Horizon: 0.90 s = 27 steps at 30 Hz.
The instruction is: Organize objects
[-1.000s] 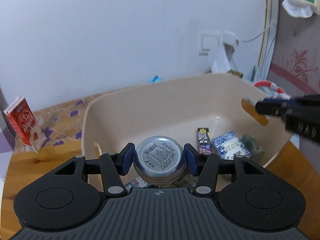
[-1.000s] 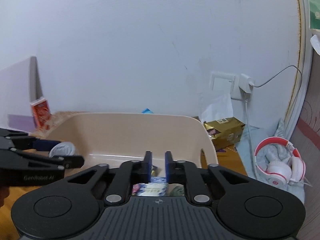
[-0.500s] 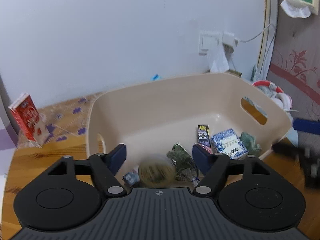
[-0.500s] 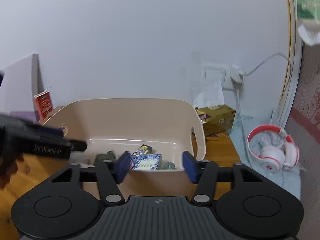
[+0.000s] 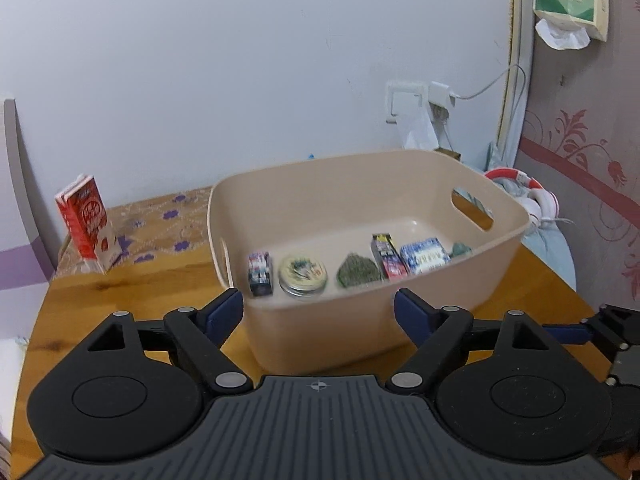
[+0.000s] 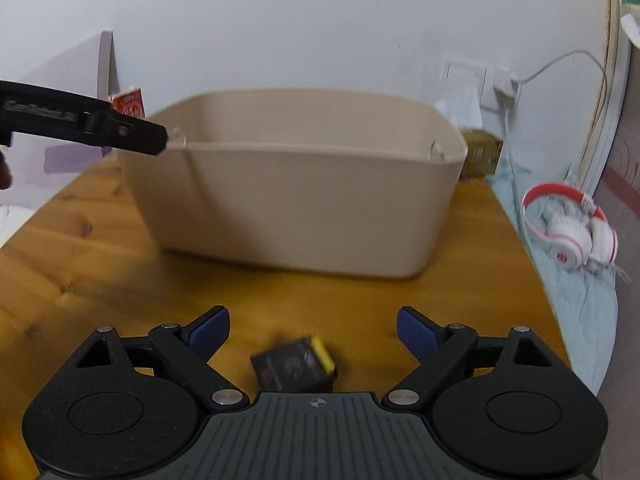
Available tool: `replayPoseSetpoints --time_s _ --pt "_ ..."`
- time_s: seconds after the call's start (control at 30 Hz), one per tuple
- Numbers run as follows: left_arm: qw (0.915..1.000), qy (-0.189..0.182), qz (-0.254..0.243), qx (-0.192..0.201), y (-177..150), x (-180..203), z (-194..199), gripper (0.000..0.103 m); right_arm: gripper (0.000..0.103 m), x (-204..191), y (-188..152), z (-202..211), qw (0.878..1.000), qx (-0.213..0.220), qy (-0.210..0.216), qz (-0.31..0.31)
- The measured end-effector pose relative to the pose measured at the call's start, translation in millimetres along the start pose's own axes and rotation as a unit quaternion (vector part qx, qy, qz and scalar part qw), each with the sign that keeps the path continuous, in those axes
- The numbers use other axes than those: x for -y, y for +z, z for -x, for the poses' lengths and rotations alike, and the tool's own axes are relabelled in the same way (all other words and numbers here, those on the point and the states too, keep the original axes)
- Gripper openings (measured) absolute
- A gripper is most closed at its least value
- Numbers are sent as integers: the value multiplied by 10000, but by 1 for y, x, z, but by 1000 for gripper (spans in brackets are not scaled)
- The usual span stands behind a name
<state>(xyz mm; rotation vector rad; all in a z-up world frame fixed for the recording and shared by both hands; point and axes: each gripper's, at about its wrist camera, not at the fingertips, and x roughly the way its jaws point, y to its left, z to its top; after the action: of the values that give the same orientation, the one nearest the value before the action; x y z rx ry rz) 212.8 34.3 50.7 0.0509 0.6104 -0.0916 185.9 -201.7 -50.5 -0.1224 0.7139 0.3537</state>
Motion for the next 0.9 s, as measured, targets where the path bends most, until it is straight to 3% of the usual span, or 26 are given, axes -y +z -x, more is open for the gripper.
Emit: replayPoseSetpoints --time_s 0.13,0.23,0.27,0.3,0.4,0.47,0.53,0.6,0.73,0.9 --pt "9997 -55 -12 -218 -19 3 -5 84 89 -3 -12 -8 9997 -237 41 38" --pt "9991 -39 -42 -430 -34 4 -14 83 76 -6 -15 -11 9994 -336 59 63" --pt "9988 -43 -50 -485 -39 5 -17 82 67 -7 -17 -12 9993 -363 50 80" --pt "9984 -64 -63 -553 -43 6 -20 77 57 -10 -22 -14 9990 -426 74 97" --pt "9970 -165 -76 -756 -52 7 -29 62 48 -11 -25 -15 9991 -400 118 89" --pt "9962 -223 -45 -840 -56 7 -32 50 48 -12 -25 -15 9991 -397 128 84" --pt "9956 -306 -11 -888 -58 6 -34 30 47 -13 -25 -14 9991 -382 130 97" --pt "9953 -382 -8 -890 -57 6 -33 21 47 -15 -24 -9 9995 -277 101 131" --pt "9971 -375 -105 -659 -48 7 -22 16 47 -14 -13 3 9999 -19 93 131" --pt "9990 -363 -63 -238 -25 4 -7 14 47 -9 29 33 9974 707 53 132"
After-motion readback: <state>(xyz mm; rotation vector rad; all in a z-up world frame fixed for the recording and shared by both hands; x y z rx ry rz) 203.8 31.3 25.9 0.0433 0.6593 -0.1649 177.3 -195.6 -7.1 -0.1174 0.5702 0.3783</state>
